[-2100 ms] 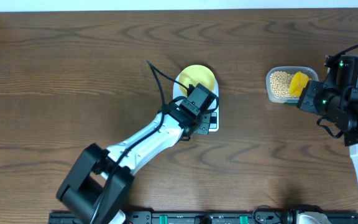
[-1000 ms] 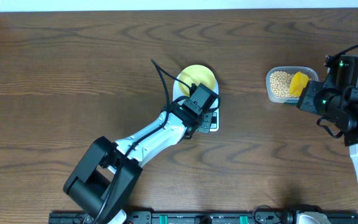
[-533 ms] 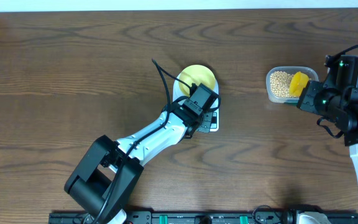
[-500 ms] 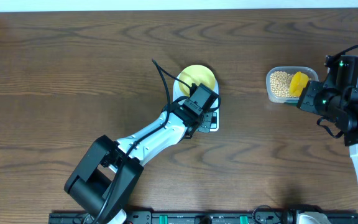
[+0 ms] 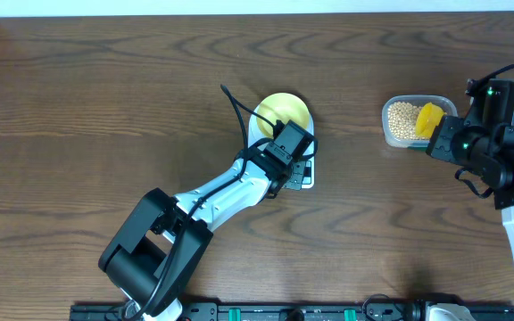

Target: Scoop item into bowl and weigh 50g on scale

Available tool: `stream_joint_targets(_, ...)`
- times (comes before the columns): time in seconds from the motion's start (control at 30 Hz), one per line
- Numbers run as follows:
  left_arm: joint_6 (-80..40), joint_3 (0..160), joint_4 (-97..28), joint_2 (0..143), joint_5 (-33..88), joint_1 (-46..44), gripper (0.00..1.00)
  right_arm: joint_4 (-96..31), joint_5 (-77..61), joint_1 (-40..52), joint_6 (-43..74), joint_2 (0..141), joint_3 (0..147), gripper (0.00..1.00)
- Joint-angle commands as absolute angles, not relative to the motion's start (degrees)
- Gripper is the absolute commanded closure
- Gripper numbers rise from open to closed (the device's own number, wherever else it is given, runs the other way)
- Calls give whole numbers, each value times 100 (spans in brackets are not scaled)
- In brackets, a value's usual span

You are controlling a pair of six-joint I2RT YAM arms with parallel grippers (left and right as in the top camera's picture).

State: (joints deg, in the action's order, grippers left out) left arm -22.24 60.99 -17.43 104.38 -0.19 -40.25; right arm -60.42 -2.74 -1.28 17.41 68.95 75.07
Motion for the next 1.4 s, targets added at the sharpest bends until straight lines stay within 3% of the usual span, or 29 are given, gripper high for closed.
stream_joint_targets(0.0,-2171,6023,-1743,10484,-108,-4032,93,-6047,-209,-141,1778,6901,7596,98)
stream_joint_targets(1.37,-2327,6023,-1868,11008,-110,-4032,93,-6110,-209,-141,1778,6901,7596,98)
